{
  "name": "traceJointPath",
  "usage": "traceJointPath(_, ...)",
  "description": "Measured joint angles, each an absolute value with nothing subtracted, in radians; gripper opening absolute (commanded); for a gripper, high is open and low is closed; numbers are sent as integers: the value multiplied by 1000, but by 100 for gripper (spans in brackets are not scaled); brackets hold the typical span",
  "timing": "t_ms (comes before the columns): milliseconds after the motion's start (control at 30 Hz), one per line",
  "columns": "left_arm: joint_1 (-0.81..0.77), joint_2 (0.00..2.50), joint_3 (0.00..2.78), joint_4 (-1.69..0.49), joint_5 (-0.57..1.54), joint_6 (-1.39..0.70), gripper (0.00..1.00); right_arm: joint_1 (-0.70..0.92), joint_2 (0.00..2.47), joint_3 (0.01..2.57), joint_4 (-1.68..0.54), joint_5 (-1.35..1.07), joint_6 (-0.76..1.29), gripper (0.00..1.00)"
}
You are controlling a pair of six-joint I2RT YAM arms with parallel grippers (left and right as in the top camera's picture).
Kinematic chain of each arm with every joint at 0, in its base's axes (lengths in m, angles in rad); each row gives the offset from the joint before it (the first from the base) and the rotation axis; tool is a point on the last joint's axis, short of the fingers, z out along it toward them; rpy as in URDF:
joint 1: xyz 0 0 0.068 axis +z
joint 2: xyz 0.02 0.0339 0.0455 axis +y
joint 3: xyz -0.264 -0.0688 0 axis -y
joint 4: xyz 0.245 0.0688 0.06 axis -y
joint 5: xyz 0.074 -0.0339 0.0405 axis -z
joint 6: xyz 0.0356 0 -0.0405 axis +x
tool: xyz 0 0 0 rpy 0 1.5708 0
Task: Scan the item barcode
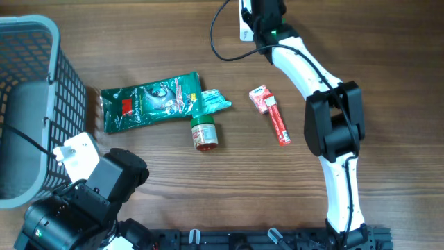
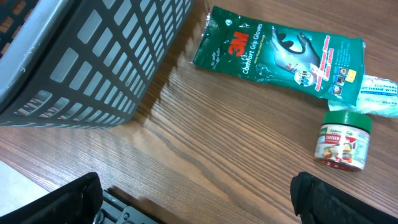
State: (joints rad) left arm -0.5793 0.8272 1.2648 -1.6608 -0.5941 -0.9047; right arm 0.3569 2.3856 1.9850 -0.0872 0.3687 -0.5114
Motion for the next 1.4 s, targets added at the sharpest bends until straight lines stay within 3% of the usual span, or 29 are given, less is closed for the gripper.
traceJointPath(200,-579,827,1265,-1661,-594,-905,100,344,2374,1996,-178,406,-533,19)
traceJointPath(333,-579,827,1265,-1661,-594,-905,100,233,2302,1996,-283,403,-527,20)
traceJointPath(667,-579,827,1265,-1661,-594,-905,100,-461,2214,1893,-456,459,-460,20)
traceJointPath(867,-579,827,1265,-1661,-594,-905,100,-670,2214,1801,-426,453,-411,21)
traceJointPath(933,-579,827,1265,-1661,-594,-905,100,-697,2214,1778,-419,449,-381,26)
traceJointPath(1000,-579,827,1265,-1661,-594,-905,100,-722,2214,1739,-407,450,-354,38)
traceJointPath(1033,-579,827,1265,-1661,-594,-905,100,-739,2212,1703,-405,445,-328,54)
traceJointPath(1200,-579,827,1265,-1661,-594,-905,100,-814,2212,1641,-433,400,-168,100)
traceJointPath(1400,-579,827,1265,-1661,-594,-905,100,-757,2138,1640,-417,344,-25,100)
